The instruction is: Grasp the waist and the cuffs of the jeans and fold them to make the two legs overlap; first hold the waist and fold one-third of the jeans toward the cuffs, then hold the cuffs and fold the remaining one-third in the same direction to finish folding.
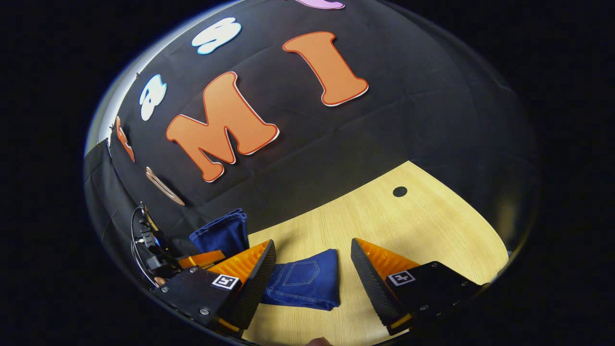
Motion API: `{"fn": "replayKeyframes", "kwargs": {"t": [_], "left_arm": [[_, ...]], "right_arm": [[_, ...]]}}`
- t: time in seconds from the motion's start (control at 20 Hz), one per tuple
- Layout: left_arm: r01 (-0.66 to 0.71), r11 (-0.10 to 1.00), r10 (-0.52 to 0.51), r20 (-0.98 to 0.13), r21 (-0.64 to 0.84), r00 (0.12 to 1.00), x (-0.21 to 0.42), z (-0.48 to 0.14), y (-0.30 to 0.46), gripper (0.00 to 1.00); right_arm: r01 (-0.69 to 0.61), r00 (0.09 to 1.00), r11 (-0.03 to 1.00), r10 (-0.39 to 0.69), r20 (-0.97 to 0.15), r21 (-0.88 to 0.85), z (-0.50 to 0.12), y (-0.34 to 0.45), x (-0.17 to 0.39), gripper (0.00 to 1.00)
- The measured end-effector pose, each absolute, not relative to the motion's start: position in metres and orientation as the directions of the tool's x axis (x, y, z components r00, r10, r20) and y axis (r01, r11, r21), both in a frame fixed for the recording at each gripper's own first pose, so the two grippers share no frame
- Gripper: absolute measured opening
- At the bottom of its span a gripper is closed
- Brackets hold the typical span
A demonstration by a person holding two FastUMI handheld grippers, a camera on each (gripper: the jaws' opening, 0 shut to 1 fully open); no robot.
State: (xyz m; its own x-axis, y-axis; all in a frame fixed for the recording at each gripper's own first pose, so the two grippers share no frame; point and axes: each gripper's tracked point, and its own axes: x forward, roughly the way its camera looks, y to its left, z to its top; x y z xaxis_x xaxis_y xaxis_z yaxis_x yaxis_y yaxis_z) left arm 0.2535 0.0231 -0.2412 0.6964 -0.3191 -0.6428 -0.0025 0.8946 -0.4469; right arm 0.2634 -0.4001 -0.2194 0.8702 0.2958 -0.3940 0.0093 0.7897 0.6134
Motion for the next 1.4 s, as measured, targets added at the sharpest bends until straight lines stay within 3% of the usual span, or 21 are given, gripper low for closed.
{"fn": "replayKeyframes", "kwargs": {"t": [0.1, 0.2, 0.4, 0.5, 0.6, 0.65, 0.9, 1.05, 1.4], "left_arm": [[0.066, 0.911, -0.342, -0.655, -0.408, 0.674, 0.252, -0.244, 0.001, 0.05], [0.164, 0.873, -0.448, -0.620, -0.460, 0.644, 0.243, -0.232, -0.033, 0.12], [0.274, 0.860, -0.494, -0.563, -0.431, 0.663, 0.227, -0.200, -0.058, 0.58], [0.303, 0.877, -0.470, -0.544, -0.372, 0.695, 0.225, -0.184, -0.054, 0.90], [0.309, 0.899, -0.432, -0.520, -0.310, 0.737, 0.229, -0.167, -0.045, 0.87], [0.307, 0.907, -0.416, -0.498, -0.289, 0.761, 0.231, -0.158, -0.043, 0.95], [0.278, 0.943, -0.328, -0.364, -0.183, 0.872, 0.231, -0.098, -0.016, 1.00], [0.227, 0.967, -0.251, -0.256, -0.118, 0.934, 0.225, -0.064, 0.006, 0.97], [0.085, 0.996, -0.081, -0.125, 0.025, 0.989, 0.197, -0.044, 0.045, 0.97]], "right_arm": [[0.009, 0.871, 0.794, 0.293, -0.395, 0.608, -0.221, -0.404, 0.267, 0.97], [0.007, 0.869, 0.793, 0.296, -0.396, 0.609, -0.222, -0.406, 0.269, 0.97], [0.000, 0.875, 0.800, 0.291, -0.388, 0.599, -0.220, -0.408, 0.276, 0.97], [-0.013, 0.885, 0.810, 0.282, -0.370, 0.587, -0.213, -0.407, 0.278, 0.97], [-0.023, 0.902, 0.834, 0.256, -0.349, 0.551, -0.203, -0.405, 0.280, 0.96], [-0.031, 0.910, 0.850, 0.242, -0.338, 0.525, -0.197, -0.403, 0.280, 0.97], [-0.104, 0.953, 0.920, 0.200, -0.226, 0.378, -0.153, -0.384, 0.277, 0.97], [-0.146, 0.967, 0.933, 0.204, -0.151, 0.329, -0.128, -0.367, 0.271, 0.96], [-0.227, 0.972, 0.937, 0.233, 0.006, 0.267, -0.084, -0.328, 0.252, 0.96]]}}
